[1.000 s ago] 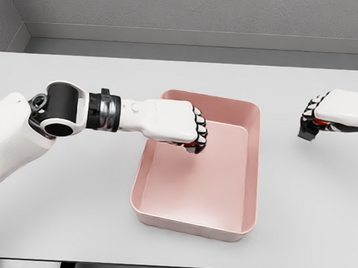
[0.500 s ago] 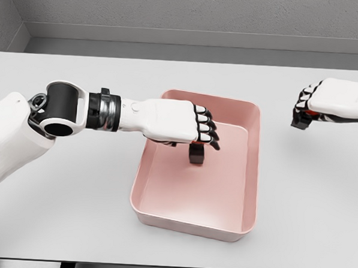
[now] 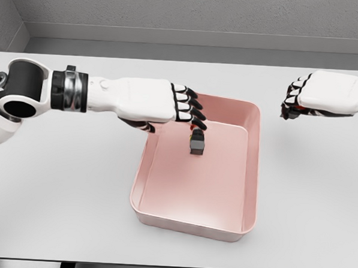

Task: Put the industrial switch in the basket with both arms

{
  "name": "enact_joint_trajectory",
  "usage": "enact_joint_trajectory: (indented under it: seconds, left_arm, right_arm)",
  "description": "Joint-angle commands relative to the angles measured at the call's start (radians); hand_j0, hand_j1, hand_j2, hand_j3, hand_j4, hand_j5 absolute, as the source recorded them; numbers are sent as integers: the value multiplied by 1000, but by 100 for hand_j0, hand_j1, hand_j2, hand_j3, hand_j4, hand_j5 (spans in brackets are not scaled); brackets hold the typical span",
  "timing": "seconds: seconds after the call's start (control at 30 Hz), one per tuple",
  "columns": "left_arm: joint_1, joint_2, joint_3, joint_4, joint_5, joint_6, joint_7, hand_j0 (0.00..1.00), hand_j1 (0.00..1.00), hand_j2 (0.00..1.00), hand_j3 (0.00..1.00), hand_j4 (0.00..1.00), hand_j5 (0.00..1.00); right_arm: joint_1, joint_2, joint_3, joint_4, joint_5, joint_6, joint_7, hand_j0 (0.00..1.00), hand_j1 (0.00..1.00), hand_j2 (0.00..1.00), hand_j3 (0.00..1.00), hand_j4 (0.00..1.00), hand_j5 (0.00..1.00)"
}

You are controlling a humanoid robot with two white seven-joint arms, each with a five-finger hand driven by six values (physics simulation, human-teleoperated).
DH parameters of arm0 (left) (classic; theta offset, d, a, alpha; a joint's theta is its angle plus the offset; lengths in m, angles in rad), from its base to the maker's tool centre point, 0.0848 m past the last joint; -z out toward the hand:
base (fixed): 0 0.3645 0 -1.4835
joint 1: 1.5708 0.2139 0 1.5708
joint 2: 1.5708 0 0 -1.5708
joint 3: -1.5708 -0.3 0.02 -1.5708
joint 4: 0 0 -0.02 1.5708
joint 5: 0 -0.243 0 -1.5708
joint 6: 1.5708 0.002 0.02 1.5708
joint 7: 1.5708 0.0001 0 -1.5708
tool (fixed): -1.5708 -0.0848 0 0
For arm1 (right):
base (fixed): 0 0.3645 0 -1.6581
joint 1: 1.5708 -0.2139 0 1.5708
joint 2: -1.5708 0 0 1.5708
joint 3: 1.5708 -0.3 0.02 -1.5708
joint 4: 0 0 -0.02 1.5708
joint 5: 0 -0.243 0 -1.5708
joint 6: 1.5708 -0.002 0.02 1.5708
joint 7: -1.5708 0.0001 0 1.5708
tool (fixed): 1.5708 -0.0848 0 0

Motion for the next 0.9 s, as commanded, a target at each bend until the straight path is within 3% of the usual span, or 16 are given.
enact_joint_trajectory:
  seconds: [0.0,0.4,0.87]
  left_arm:
    - [-2,53,0,-5,60,3,0,99,99,99,99,99,99]
    - [-5,162,-2,-12,96,3,0,100,100,100,100,100,100]
    - [-6,188,-2,-10,106,3,0,100,100,100,100,100,100]
  right_arm:
    - [-2,4,-1,-8,-6,2,-2,47,47,47,47,47,47]
    - [-41,42,-1,-31,-8,2,-4,47,47,47,47,47,47]
    - [-57,81,0,-43,-11,2,-5,47,47,47,47,47,47]
